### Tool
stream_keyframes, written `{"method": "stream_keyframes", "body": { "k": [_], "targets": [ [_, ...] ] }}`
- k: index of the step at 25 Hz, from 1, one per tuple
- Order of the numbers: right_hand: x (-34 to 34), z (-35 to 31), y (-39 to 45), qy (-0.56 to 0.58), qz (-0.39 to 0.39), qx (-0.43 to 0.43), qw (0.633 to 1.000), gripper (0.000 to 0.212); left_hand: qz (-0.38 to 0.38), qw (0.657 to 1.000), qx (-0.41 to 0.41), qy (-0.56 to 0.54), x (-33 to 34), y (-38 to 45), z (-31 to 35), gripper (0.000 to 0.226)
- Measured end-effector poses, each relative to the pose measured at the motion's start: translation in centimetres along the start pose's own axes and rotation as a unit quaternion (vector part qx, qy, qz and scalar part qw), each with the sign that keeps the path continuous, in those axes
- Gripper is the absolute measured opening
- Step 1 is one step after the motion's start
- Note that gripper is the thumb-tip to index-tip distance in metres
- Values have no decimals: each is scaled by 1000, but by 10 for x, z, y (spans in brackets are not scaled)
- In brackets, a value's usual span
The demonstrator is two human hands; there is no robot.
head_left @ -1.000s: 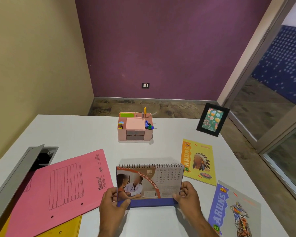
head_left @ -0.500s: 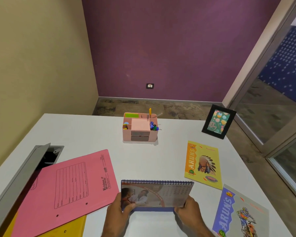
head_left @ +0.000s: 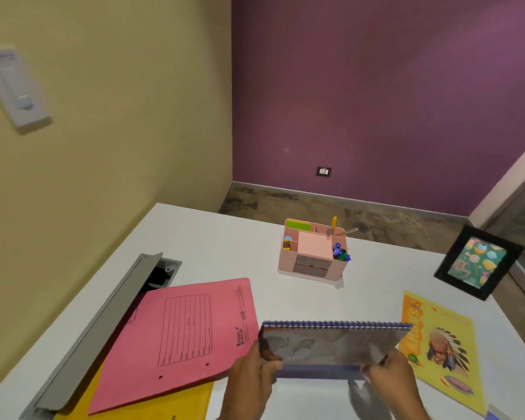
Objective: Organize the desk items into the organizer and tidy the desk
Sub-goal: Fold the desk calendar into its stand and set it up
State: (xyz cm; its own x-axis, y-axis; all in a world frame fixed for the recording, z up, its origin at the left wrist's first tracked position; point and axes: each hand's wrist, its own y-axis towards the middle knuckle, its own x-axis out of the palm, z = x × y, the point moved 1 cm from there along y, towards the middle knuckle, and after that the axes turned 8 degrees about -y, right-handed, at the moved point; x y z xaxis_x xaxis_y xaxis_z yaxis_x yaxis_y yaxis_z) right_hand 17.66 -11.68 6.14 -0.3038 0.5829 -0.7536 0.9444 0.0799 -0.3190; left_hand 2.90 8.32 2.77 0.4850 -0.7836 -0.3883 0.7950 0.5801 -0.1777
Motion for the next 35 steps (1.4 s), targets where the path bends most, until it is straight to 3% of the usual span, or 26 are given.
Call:
{"method": "stream_keyframes", "body": {
  "k": [5, 8, 13, 22, 27, 35],
  "targets": [
    [-43, -87, 27, 20, 70, -73, 995, 23, 58, 997, 52, -28, -31, 37, 57, 10],
    [-64, -123, 43, 3, 94, -99, 991, 19, 98, 991, 84, -32, -44, 56, 87, 15],
    [-79, -166, 56, -30, 105, -143, 984, 24, 98, 987, 84, -100, -55, 85, 104, 14],
    [-87, -161, 63, -5, 94, -120, 988, 34, 87, 987, 88, -103, -44, 96, 105, 17],
    [-34, -216, 71, 49, 64, -160, 984, 36, 125, 984, 94, -81, -109, 127, 92, 23],
    [132, -343, 116, 81, -45, -229, 969, 34, 251, 967, 40, -24, -242, 222, 21, 25]
  ]
}}
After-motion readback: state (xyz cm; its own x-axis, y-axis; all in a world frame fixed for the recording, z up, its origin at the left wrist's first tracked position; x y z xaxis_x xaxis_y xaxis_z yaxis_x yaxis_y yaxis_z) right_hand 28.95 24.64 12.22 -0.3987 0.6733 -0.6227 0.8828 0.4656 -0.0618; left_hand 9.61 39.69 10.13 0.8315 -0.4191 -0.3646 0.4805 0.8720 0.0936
